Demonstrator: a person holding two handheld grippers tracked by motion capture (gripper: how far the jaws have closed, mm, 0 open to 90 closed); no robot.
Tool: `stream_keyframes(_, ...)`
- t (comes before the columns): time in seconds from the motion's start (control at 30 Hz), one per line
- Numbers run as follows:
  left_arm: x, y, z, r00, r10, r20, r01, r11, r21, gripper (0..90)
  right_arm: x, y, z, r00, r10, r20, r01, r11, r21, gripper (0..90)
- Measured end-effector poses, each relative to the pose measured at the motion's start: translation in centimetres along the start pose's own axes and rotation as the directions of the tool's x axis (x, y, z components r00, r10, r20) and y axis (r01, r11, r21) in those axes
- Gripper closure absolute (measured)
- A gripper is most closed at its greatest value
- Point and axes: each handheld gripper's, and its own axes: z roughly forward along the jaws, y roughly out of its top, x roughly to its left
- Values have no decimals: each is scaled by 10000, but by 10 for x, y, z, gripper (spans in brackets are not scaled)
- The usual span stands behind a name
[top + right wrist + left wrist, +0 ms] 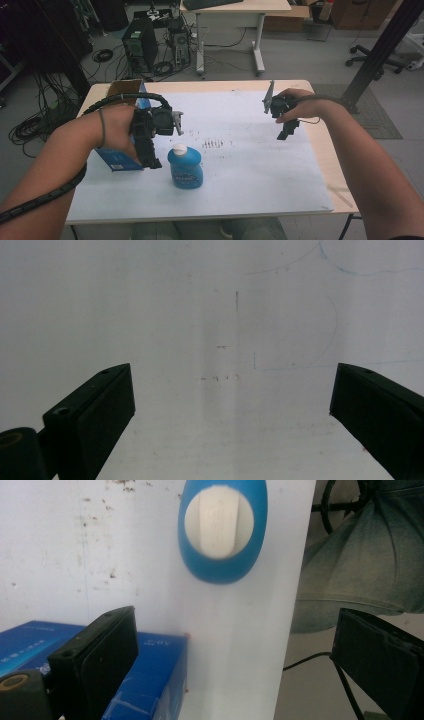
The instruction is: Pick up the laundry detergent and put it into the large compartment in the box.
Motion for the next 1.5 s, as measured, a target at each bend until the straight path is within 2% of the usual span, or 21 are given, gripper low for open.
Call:
stream_keyframes(0.37, -2, 26, 0, 9983, 570, 70, -571, 9983, 101, 51, 1, 5, 5, 9999, -118, -41, 118, 9999, 8, 43)
stream_keyframes(0.73, 1, 44, 11, 9966, 810, 139, -813, 9965, 180, 52, 2, 6, 3, 9999, -137, -12, 137, 9999, -47, 40)
stream_keyframes(1.0, 2, 49, 24, 9962, 851, 177, -854, 9962, 160, 52, 3, 7, 5, 9999, -158, -3, 158, 9999, -62, 41)
stream_keyframes(1.5, 3, 47, 42, 9966, 795, 201, -800, 9965, 232, 53, 4, 7, 8, 9998, -178, -6, 178, 9998, -52, 42)
